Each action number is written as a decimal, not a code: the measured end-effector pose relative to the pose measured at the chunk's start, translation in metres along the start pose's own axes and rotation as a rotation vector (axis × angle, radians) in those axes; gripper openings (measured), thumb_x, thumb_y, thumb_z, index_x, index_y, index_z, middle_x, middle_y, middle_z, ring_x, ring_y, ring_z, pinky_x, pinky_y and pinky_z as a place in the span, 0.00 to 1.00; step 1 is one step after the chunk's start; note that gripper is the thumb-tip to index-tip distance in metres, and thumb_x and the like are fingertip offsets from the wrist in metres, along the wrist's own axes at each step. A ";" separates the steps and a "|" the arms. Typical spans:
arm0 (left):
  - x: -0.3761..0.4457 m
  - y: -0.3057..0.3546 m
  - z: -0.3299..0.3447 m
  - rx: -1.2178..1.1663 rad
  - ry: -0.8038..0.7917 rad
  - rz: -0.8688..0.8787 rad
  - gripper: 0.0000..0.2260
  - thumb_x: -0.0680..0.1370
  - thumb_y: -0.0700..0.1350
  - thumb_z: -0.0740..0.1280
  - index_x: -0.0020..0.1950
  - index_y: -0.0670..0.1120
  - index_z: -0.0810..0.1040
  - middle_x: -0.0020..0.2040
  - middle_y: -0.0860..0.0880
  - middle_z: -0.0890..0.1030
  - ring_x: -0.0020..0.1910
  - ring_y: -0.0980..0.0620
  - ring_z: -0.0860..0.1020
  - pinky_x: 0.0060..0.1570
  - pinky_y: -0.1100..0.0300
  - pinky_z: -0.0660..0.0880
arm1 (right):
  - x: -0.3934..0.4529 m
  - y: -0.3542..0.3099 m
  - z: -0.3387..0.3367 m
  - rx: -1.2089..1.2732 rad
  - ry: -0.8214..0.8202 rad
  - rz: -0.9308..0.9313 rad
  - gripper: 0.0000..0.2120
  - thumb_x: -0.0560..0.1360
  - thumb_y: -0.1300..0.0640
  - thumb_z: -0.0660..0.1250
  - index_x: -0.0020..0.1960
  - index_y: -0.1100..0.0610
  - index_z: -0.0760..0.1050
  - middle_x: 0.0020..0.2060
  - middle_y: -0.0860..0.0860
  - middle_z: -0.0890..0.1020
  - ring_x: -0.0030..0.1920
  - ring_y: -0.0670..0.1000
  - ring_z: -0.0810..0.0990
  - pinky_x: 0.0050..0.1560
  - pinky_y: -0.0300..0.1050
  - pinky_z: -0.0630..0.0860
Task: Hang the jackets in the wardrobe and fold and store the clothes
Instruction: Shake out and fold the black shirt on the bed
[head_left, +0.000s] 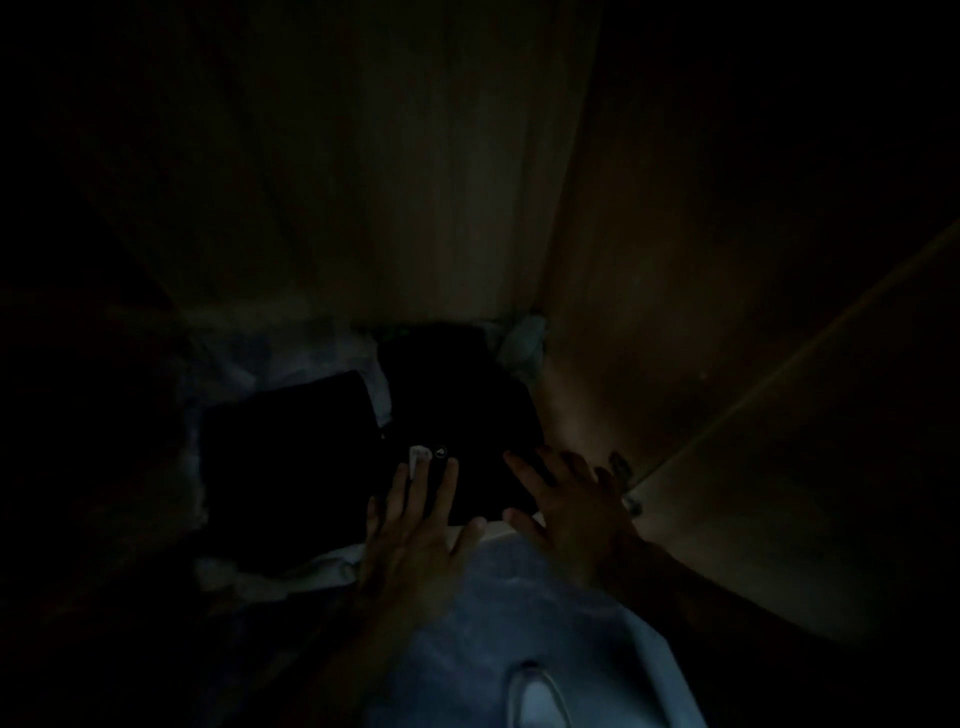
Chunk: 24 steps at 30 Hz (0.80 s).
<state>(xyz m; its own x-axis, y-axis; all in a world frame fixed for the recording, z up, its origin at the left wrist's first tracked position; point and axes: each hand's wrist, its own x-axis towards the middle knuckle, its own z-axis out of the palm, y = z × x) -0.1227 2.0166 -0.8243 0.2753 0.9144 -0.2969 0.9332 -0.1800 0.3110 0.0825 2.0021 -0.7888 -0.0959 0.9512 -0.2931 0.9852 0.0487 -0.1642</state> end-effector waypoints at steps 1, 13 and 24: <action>-0.022 0.012 -0.030 -0.023 0.024 -0.008 0.46 0.63 0.75 0.22 0.79 0.61 0.38 0.82 0.52 0.40 0.80 0.49 0.40 0.76 0.44 0.43 | -0.019 -0.010 -0.030 -0.018 -0.002 -0.001 0.39 0.71 0.26 0.35 0.78 0.39 0.45 0.78 0.49 0.56 0.75 0.57 0.57 0.71 0.65 0.53; -0.242 0.126 -0.304 -0.261 0.048 0.008 0.25 0.83 0.61 0.48 0.78 0.55 0.62 0.75 0.49 0.68 0.72 0.47 0.68 0.69 0.54 0.64 | -0.235 -0.111 -0.301 0.092 0.144 0.015 0.38 0.72 0.30 0.44 0.76 0.48 0.63 0.68 0.54 0.73 0.65 0.59 0.72 0.59 0.60 0.74; -0.356 0.202 -0.384 -0.101 0.094 0.221 0.27 0.82 0.65 0.46 0.75 0.53 0.65 0.74 0.48 0.69 0.68 0.43 0.70 0.66 0.45 0.67 | -0.412 -0.102 -0.372 0.165 0.345 0.080 0.30 0.79 0.36 0.50 0.73 0.53 0.66 0.61 0.54 0.76 0.54 0.52 0.78 0.46 0.41 0.71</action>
<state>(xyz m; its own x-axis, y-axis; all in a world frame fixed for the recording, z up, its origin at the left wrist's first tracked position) -0.1206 1.7939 -0.3094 0.4430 0.8873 -0.1284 0.8237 -0.3462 0.4491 0.0744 1.7186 -0.3011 0.0610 0.9980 0.0179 0.9490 -0.0524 -0.3108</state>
